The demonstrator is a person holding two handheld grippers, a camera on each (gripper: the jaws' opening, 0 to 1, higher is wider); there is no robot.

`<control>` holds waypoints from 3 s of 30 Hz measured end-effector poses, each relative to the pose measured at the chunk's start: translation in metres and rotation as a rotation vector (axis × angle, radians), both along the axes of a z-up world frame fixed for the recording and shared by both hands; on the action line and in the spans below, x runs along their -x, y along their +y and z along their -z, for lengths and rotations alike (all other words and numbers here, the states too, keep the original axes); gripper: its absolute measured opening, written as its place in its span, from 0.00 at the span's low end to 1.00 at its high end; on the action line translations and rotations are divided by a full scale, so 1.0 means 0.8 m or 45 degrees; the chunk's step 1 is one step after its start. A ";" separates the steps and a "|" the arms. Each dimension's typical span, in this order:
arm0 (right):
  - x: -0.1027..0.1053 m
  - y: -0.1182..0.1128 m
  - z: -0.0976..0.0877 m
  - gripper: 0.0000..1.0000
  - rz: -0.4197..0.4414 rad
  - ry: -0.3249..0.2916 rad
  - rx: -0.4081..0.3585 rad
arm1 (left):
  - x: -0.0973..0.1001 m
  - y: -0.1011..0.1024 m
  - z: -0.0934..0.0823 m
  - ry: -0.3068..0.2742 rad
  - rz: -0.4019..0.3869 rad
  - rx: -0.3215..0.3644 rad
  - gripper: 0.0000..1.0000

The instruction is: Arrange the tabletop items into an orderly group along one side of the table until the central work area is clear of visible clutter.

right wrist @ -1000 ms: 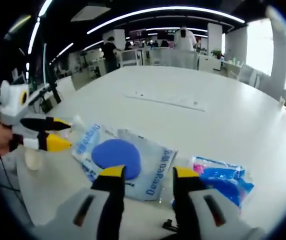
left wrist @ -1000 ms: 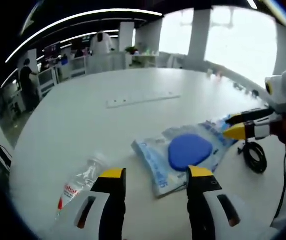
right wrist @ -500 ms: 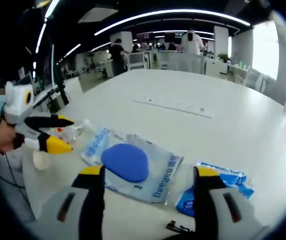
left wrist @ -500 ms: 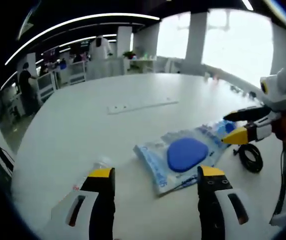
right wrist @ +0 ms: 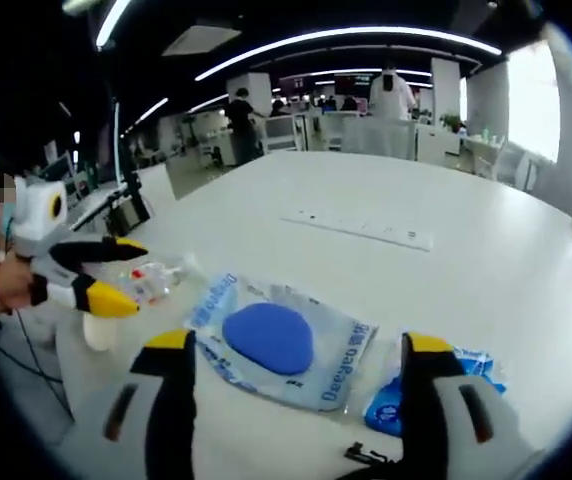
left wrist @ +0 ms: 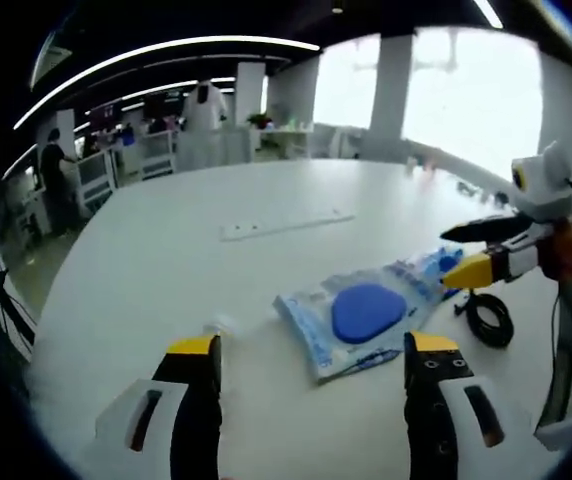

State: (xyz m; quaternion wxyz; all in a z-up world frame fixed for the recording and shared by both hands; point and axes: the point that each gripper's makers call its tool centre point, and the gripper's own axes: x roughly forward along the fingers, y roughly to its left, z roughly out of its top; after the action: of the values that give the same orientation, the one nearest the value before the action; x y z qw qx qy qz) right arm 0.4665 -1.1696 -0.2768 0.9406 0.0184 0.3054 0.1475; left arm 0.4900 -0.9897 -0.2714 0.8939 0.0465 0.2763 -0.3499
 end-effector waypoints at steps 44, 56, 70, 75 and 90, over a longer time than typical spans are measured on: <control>0.034 0.132 -0.099 0.78 -0.049 -0.128 -0.089 | 0.082 0.144 -0.102 -0.115 0.036 0.067 0.75; 0.012 0.177 -0.102 0.77 -0.075 -0.135 -0.112 | 0.067 0.171 -0.107 -0.128 0.053 0.071 0.74; -0.024 0.233 -0.075 0.75 -0.125 -0.076 -0.156 | 0.051 0.192 -0.092 -0.089 0.071 0.093 0.73; -0.037 0.245 -0.066 0.75 -0.134 -0.059 -0.166 | 0.044 0.200 -0.088 -0.081 0.068 0.102 0.73; -0.068 0.272 -0.037 0.69 -0.104 0.019 -0.219 | 0.037 0.206 -0.080 -0.066 0.072 0.135 0.71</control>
State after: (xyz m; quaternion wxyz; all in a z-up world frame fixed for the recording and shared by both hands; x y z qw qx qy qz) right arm 0.5211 -0.9520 -0.2469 0.9263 0.0878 0.2991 0.2115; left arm 0.4606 -0.8249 -0.2071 0.8917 0.0158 0.2327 -0.3878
